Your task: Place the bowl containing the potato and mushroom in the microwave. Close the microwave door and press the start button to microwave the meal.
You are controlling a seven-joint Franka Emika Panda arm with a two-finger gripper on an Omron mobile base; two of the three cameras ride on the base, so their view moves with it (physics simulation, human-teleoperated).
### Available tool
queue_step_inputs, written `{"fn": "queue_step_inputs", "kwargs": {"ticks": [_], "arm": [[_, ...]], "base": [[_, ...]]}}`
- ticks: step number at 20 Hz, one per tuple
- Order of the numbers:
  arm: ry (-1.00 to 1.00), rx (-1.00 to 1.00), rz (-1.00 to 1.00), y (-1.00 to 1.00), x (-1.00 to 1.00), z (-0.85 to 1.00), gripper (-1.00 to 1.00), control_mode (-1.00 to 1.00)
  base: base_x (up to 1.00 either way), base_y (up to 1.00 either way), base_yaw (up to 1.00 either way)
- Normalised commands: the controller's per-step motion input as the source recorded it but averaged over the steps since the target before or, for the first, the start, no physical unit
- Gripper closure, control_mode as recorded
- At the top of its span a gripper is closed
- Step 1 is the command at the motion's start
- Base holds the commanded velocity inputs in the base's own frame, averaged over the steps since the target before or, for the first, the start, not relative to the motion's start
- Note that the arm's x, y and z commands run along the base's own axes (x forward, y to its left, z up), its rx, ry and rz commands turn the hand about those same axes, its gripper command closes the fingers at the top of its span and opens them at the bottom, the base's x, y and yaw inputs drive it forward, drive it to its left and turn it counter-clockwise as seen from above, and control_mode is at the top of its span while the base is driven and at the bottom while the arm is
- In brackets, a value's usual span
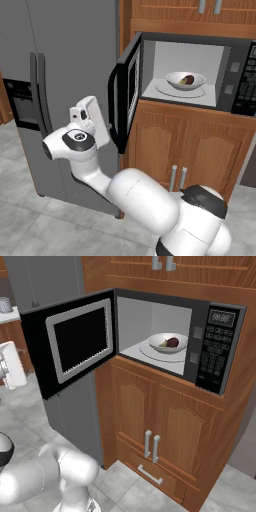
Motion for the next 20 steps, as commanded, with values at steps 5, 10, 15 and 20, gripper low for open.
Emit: {"fn": "queue_step_inputs", "kwargs": {"ticks": [5,10,15,20], "arm": [[0.02,-0.09,-0.18,0.04,0.6,0.0,-1.0,-1.0],[0.01,-0.08,-0.21,0.0,0.46,0.0,-1.0,-1.0],[-0.03,-0.12,-0.24,0.17,0.03,0.0,-1.0,-1.0],[-0.06,-0.15,-0.25,0.42,0.03,0.0,-1.0,-1.0]], "base": [[0.0,0.0,0.0],[0.0,0.0,0.0],[0.0,0.0,0.0],[0.0,0.0,0.0]]}}
